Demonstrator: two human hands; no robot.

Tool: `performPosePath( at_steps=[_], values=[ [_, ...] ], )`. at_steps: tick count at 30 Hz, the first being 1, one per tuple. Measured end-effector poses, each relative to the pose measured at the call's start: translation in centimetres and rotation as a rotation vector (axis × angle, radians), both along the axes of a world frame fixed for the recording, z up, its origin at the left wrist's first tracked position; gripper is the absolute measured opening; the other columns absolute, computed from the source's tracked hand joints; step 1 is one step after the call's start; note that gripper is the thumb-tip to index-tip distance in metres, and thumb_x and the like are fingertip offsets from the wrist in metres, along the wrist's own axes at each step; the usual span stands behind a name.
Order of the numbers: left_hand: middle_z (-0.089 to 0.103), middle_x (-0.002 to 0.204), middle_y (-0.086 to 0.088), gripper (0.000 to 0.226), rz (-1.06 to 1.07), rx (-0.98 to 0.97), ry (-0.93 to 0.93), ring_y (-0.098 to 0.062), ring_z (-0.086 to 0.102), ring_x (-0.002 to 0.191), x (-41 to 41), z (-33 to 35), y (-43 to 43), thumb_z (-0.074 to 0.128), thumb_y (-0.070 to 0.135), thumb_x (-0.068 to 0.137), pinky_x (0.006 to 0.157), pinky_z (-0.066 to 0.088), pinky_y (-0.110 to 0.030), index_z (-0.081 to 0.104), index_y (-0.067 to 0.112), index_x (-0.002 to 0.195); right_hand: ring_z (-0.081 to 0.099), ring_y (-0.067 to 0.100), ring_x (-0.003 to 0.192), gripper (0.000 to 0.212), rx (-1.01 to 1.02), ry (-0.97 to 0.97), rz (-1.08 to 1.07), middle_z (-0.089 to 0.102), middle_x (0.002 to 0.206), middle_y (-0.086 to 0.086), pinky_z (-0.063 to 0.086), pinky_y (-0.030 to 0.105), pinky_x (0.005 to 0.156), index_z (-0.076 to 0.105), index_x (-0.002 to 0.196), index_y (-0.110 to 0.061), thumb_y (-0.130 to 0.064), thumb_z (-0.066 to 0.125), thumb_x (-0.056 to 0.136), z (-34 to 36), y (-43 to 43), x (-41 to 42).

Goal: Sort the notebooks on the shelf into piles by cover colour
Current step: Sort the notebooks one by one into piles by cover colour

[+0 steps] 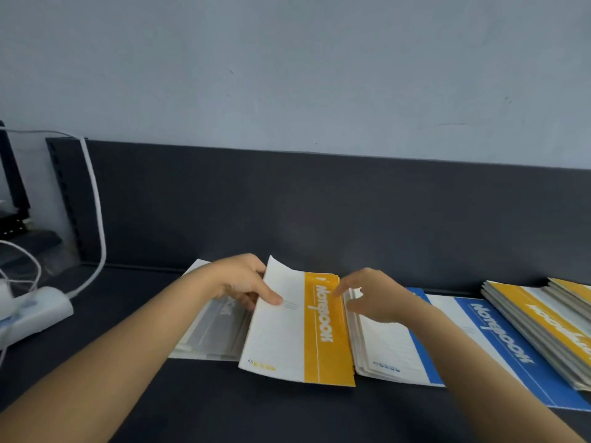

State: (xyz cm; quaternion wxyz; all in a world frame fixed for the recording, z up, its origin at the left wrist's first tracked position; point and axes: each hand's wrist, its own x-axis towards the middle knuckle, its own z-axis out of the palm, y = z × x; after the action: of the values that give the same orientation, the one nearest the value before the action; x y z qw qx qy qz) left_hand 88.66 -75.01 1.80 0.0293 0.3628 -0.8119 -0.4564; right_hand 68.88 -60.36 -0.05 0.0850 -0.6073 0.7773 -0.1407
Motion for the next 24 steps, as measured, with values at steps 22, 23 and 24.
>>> performPosePath(
  at_steps=[22, 23, 24],
  values=[
    [0.043, 0.15, 0.0, 0.072, -0.403, -0.747, -0.565, -0.024, 0.041, 0.135, -8.9, 0.7, 6.4, 0.031, 0.073, 0.09, 0.107, 0.032, -0.041, 0.043, 0.025, 0.143, 0.05, 0.014, 0.083, 0.057, 0.516, 0.104, -0.542, 0.055, 0.106, 0.004, 0.037, 0.028, 0.072, 0.054, 0.092, -0.014, -0.069, 0.044, 0.086, -0.4, 10.2, -10.4],
    [0.044, 0.149, -0.001, 0.067, -0.382, -0.765, -0.477, -0.022, 0.043, 0.134, -9.8, 1.1, 7.0, 0.031, 0.069, 0.092, 0.107, 0.034, -0.041, 0.044, 0.025, 0.142, 0.049, 0.013, 0.081, 0.049, 0.492, 0.104, -0.528, 0.053, 0.103, 0.004, 0.037, 0.028, 0.071, 0.054, 0.09, -0.014, -0.062, 0.044, 0.09, -0.3, 10.4, -10.7],
    [0.04, 0.152, 0.0, 0.066, -0.365, -0.771, -0.405, -0.022, 0.039, 0.137, -10.7, 1.4, 7.9, 0.031, 0.065, 0.094, 0.109, 0.033, -0.042, 0.038, 0.026, 0.146, 0.052, 0.016, 0.088, 0.046, 0.472, 0.108, -0.512, 0.055, 0.113, 0.004, 0.039, 0.029, 0.076, 0.056, 0.103, -0.011, -0.054, 0.045, 0.093, -0.4, 10.5, -10.9]
  ],
)
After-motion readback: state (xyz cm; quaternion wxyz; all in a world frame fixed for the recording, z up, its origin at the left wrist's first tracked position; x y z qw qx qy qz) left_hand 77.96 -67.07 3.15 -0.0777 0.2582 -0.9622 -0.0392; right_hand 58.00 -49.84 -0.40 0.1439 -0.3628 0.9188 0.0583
